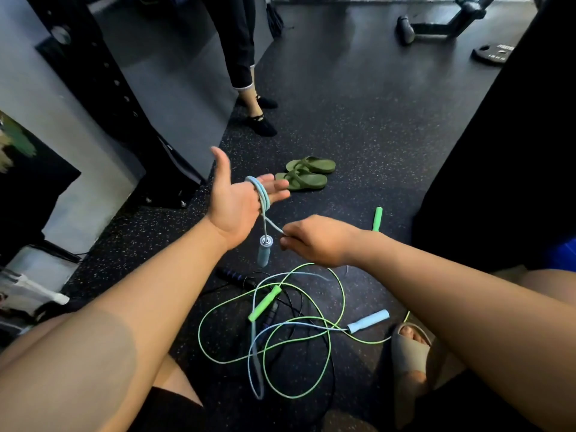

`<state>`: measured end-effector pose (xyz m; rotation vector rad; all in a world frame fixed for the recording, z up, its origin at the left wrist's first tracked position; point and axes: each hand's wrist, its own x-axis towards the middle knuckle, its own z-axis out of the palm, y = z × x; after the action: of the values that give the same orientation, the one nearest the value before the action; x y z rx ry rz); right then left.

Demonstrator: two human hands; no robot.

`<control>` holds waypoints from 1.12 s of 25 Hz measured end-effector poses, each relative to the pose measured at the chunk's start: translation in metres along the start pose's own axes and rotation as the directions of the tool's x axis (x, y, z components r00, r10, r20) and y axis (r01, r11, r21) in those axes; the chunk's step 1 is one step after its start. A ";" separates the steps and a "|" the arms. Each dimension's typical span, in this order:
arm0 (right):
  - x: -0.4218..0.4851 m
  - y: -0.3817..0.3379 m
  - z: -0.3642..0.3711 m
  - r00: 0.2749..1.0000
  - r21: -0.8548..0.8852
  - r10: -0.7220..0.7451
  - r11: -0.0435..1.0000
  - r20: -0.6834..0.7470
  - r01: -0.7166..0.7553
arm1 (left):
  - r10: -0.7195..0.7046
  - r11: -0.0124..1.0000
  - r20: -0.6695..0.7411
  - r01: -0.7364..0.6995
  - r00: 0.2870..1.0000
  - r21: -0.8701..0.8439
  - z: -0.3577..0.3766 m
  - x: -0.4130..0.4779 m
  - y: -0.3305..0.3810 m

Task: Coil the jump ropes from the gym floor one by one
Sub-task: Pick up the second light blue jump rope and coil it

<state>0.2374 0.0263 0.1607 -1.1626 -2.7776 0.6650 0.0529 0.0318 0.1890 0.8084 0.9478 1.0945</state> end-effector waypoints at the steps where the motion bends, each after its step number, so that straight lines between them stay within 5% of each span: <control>1: -0.001 -0.003 -0.005 0.998 -0.047 -0.017 0.999 -0.058 0.014 | -0.031 0.991 -0.002 0.031 1.000 0.130 0.000 0.001 -0.005; 5: -0.006 -0.006 -0.027 0.979 -0.087 -0.015 0.996 -0.204 -0.003 | -0.207 0.864 0.151 0.108 0.967 0.491 0.004 -0.003 -0.018; 9: -0.009 0.008 -0.039 0.953 -0.069 0.060 0.994 -0.297 -0.084 | -0.357 0.803 0.246 0.162 0.901 0.574 0.012 -0.014 -0.019; 15: -0.004 0.025 -0.036 0.931 0.285 0.058 0.957 -0.360 0.051 | -0.400 0.884 0.378 0.241 0.835 0.401 0.014 -0.015 -0.011; 22: 0.004 0.039 -0.012 0.924 0.481 0.250 0.872 -0.290 -0.084 | -0.178 0.975 0.322 0.210 0.930 -0.068 0.009 -0.017 0.010; 28: 0.013 0.029 0.003 0.969 0.566 0.233 0.811 -0.079 -0.149 | -0.013 0.933 0.180 0.077 0.984 -0.351 0.001 -0.015 0.018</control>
<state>0.2470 0.0524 0.1447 -1.2864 -2.1232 1.2487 0.0448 0.0221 0.2088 0.5680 0.5922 1.0958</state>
